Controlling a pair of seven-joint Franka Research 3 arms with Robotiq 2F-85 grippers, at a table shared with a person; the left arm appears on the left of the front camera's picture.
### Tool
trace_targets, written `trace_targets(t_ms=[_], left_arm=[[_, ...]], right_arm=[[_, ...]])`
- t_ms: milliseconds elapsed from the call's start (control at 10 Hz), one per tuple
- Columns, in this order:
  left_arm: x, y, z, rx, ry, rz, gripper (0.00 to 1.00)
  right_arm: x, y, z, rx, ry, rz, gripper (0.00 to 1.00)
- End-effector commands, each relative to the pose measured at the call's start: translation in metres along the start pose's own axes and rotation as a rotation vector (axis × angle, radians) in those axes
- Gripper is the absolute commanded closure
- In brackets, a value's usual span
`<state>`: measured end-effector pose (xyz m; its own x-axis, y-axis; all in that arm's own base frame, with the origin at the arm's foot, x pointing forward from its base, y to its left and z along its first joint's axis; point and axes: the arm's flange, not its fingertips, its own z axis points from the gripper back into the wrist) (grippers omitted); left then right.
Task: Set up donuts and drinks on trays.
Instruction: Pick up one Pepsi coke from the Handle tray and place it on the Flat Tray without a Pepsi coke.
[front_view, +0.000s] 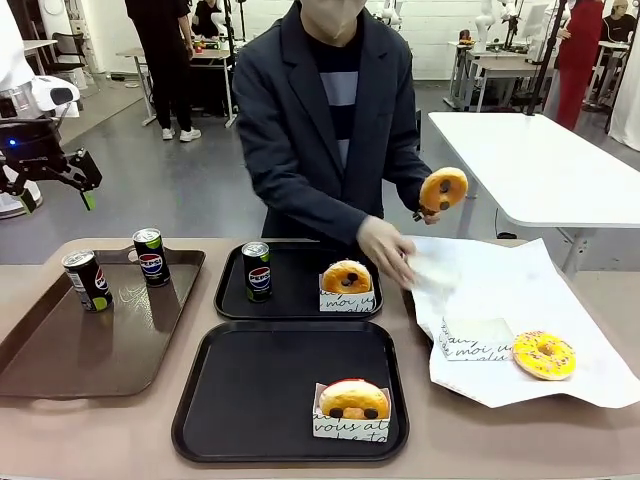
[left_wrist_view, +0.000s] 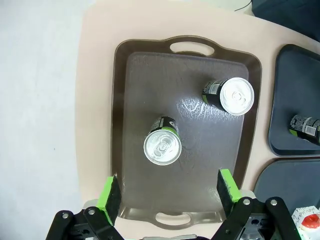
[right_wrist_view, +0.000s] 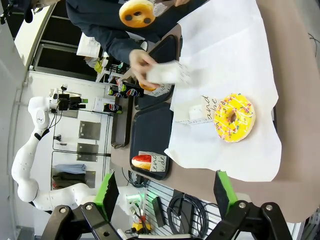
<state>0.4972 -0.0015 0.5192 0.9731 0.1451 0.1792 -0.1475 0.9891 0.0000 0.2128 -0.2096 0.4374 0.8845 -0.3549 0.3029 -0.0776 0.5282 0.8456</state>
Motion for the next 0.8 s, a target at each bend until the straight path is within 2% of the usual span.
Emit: trace_targets(t_ms=[0,200,700], left_arm=[[0.001,0.005,-0.010,-0.001,0.019,-0.008,0.00],[-0.002,0.023,-0.046,0.030,0.039,0.025,0.00],[-0.005,0.020,-0.076,0.013,0.041,-0.045,0.00]], right_arm=[[0.000,0.000,0.000,0.011,-0.003,0.010,0.00],[0.000,0.000,0.000,0.011,-0.003,0.010,0.00],[0.000,0.000,0.000,0.011,-0.003,0.010,0.00]])
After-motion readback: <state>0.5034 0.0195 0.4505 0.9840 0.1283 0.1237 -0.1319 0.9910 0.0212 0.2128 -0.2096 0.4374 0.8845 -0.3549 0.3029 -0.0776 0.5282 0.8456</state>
